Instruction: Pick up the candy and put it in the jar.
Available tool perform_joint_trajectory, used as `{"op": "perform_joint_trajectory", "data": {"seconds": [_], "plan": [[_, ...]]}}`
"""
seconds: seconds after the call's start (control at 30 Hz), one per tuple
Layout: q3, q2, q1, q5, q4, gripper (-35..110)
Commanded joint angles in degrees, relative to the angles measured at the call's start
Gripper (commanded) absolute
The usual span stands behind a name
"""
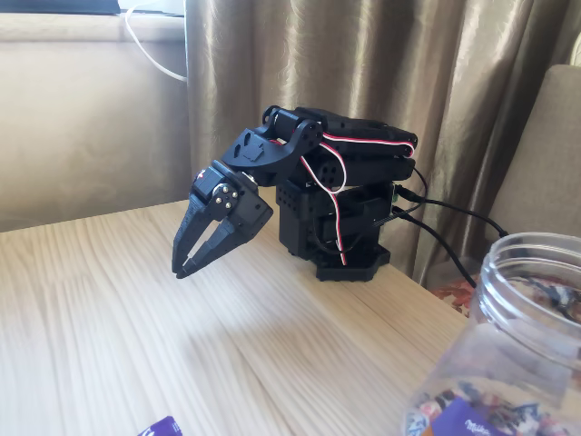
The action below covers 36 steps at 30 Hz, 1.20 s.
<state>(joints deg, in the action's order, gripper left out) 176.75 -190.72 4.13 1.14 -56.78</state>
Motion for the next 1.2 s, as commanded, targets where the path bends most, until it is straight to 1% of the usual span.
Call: {"op": "perform_joint_trajectory", "data": {"seconds": [0.0, 0.5, 0.63, 0.7, 0.77, 0.93, 1.07, 1.17], "plan": [[2.2, -1.9, 0.6, 0.7, -0.3, 0], [2.2, -1.9, 0.6, 0.7, -0.3, 0], [2.2, -1.8, 6.2, -4.7, 0.0, 0], [2.2, -1.8, 5.4, -4.0, 0.0, 0], [2.2, -1.8, 5.4, -4.0, 0.1, 5], [2.4, -1.9, 3.6, -2.7, 0.7, 4], [2.2, -1.9, 2.5, -6.2, 3.6, 4], [-0.4, -1.9, 3.3, -8.5, 3.8, 9]]}}
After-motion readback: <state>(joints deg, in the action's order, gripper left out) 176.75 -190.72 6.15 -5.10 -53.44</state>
